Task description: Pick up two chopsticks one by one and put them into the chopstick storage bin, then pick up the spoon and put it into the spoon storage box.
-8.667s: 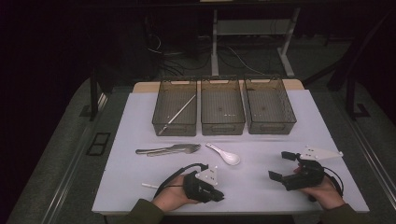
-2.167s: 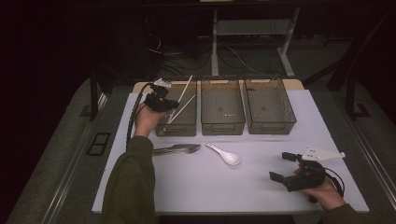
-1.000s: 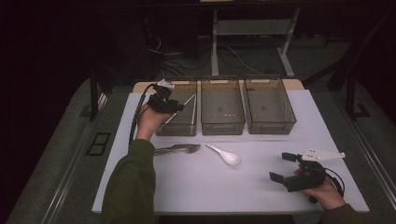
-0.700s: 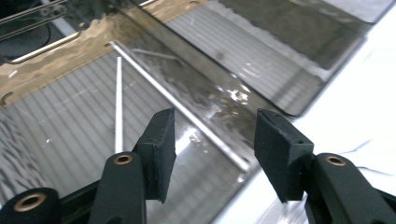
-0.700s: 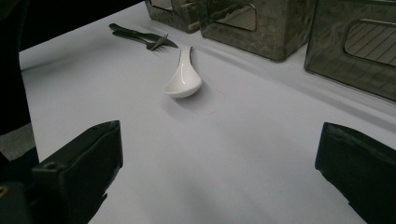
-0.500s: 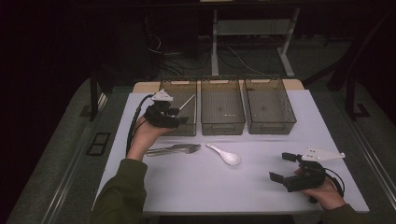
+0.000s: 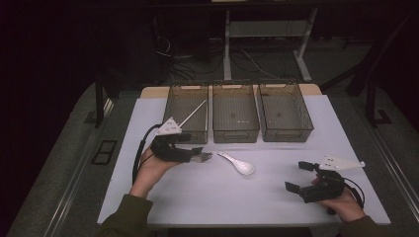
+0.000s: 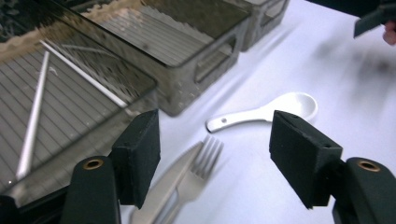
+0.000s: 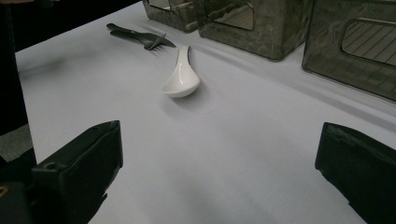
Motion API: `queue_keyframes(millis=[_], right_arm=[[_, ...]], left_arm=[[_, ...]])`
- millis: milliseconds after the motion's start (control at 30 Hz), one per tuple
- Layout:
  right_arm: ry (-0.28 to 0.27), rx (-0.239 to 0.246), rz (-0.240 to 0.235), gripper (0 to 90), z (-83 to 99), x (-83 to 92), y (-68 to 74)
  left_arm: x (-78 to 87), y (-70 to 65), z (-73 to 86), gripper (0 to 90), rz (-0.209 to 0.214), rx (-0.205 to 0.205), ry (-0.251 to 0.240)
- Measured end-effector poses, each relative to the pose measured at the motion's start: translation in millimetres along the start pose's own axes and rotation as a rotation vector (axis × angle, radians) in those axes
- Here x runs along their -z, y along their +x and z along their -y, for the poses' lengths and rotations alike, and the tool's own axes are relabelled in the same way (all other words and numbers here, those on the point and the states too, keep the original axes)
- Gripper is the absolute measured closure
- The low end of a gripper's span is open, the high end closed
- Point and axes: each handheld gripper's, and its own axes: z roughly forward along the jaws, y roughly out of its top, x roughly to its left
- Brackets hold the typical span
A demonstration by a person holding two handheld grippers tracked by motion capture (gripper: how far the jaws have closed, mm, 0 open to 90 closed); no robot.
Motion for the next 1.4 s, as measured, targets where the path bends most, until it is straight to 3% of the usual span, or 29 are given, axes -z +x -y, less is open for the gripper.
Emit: queue_keyframes(millis=[233, 567, 667, 733, 867, 1000, 1200, 1400], right_arm=[[0.002, 0.002, -0.002, 0.8, -0.1, 0.2, 0.0], [0.045, -0.012, 0.016, 1.1, -10.1, -4.5, -3.5], [0.06, -0.011, -0.004, 15.9, -14.8, -6.7, -4.8], [0.076, -0.015, 0.008, 17.2, -17.9, -11.0, -4.7], [0.093, -0.02, 0.017, 27.1, -24.4, -20.6, -6.1], [0.1, -0.035, -0.012, 36.8, -33.8, -31.1, -5.6], [0.104, -0.031, -0.041, 37.0, -45.2, -50.2, -0.8], [0.112, -0.021, -0.055, 36.3, -51.7, -67.6, 2.0]], left_arm=[[3.8, -14.3, 19.3, 27.6, 0.006, 0.006, -0.014], [11.6, -29.1, 51.6, 11.5, -0.004, 0.021, -0.054], [12.9, -34.8, 59.3, 5.8, -0.003, 0.02, -0.051], [12.2, -38.0, 63.5, 0.6, 0.001, 0.023, -0.048], [9.7, -45.7, 69.4, 0.0, 0.012, 0.008, -0.034], [7.7, -50.0, 73.9, 0.0, 0.034, -0.001, -0.018], [5.0, -47.4, 75.9, 0.0, 0.038, 0.012, -0.01], [4.6, -44.7, 78.1, 0.0, 0.043, -0.004, -0.008]])
